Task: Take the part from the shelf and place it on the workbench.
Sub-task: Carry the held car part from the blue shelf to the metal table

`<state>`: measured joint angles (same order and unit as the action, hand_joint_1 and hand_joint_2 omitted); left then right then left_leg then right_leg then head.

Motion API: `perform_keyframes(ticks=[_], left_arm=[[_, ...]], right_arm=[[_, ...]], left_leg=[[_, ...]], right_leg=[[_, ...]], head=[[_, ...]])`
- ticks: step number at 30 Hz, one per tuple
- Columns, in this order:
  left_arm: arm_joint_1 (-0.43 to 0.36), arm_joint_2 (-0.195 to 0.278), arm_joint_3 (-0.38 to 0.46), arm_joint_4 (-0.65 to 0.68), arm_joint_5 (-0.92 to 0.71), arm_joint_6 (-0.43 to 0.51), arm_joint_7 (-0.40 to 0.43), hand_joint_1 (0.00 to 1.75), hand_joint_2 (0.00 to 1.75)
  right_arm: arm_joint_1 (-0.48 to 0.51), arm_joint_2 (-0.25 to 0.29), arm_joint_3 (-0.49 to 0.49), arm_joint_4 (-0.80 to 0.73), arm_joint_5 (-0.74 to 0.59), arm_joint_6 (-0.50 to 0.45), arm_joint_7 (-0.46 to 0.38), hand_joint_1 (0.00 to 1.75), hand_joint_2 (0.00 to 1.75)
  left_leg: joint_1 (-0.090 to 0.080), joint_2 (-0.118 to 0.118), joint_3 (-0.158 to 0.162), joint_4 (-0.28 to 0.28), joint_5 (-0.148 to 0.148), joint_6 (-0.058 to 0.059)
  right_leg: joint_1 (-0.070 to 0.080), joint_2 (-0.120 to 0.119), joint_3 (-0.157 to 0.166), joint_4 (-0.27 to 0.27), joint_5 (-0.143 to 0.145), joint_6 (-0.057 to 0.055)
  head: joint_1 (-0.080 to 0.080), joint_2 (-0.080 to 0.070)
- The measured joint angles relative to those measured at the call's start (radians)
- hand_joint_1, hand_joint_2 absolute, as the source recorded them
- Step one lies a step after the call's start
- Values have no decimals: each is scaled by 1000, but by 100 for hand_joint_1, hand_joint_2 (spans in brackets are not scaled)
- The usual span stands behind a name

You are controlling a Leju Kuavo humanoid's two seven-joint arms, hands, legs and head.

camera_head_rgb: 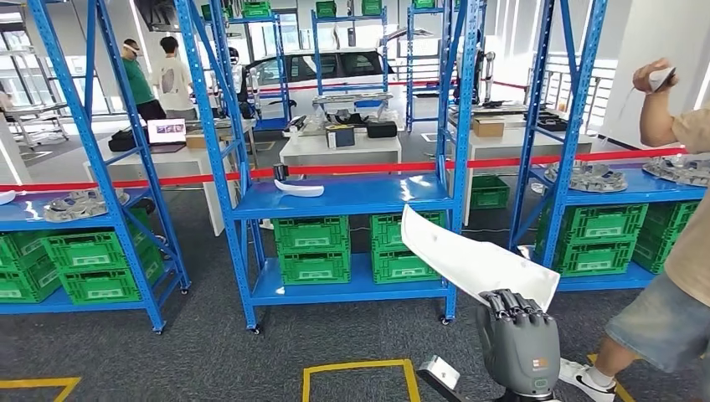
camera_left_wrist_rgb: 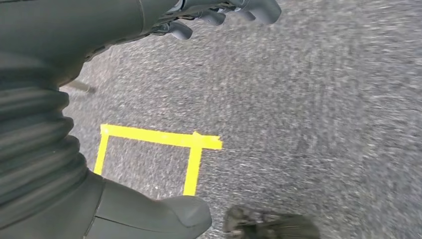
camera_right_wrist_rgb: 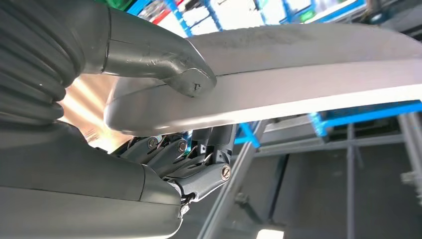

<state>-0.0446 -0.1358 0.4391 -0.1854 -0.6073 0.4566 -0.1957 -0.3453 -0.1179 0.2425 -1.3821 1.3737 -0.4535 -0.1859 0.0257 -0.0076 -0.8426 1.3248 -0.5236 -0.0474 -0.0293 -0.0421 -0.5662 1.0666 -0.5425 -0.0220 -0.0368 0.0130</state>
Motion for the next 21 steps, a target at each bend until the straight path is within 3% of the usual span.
perform_keyframes(ticks=[1,2,4,6,8,10,11,13,15,16,17,19,21], left_arm=[[0,0,0,0,0,0,1,0,175],[1,0,0,0,0,0,3,0,175],[-1,1,0,-1,0,0,6,0,175],[-2,1,0,-1,-1,1,7,0,175],[-2,1,2,-1,-1,1,7,0,175],[-2,1,5,-2,-1,2,6,0,175],[-4,2,7,-2,-1,3,5,0,175],[-10,3,9,-3,-1,3,4,0,175],[-12,3,12,-3,-1,5,1,0,175],[-12,3,14,-3,-1,7,-1,0,175],[-12,3,16,-3,-1,9,-3,0,175],[-14,4,21,-3,-1,12,-8,0,175],[-18,6,25,-3,-1,13,-11,0,175]], right_arm=[[0,0,0,0,3,0,0,147,175],[-2,0,1,0,5,2,0,147,175],[-11,0,3,0,11,8,-1,147,175],[-27,0,6,0,16,20,-2,147,175],[-48,0,14,0,19,34,-5,147,175],[-74,-1,24,1,16,50,-17,147,175],[-88,-3,28,2,10,60,-27,147,175],[-111,-11,37,7,-10,80,-49,147,175],[-131,-17,49,14,-24,97,-65,147,175],[-144,-18,58,18,-25,103,-69,147,175],[-161,-19,69,22,-21,109,-70,147,175],[-206,-19,98,29,-5,122,-65,147,175],[-246,-19,126,33,9,133,-59,147,175]], left_leg=[[-1,3,27,-15,0,4],[-4,11,72,-65,11,10],[-15,47,172,-196,39,24],[-25,65,212,-258,52,32],[-26,46,211,-266,59,38],[-22,27,216,-280,67,49],[-19,18,218,-286,71,56],[-20,-4,217,-289,75,64],[-23,-29,214,-287,77,68],[-25,-41,213,-286,77,68],[-26,-52,212,-283,78,68],[-27,-72,207,-275,79,64],[-27,-90,198,-270,83,53]], right_leg=[[2,-12,-2,0,1,1],[3,-24,-2,0,2,2],[6,-46,1,0,1,7],[9,-62,4,-2,1,18],[11,-78,10,-10,3,31],[8,-52,9,2,-12,42],[6,-25,-5,35,-33,44],[7,25,-63,154,-88,45],[11,38,-112,241,-105,43],[12,40,-114,234,-87,41],[13,43,-97,192,-54,37],[14,72,-42,64,3,31],[15,95,-14,-5,21,26]], head=[[0,0],[0,0],[0,0],[1,0],[2,0],[3,0],[4,0],[6,0],[7,0],[8,0],[8,0],[7,0],[8,0]])
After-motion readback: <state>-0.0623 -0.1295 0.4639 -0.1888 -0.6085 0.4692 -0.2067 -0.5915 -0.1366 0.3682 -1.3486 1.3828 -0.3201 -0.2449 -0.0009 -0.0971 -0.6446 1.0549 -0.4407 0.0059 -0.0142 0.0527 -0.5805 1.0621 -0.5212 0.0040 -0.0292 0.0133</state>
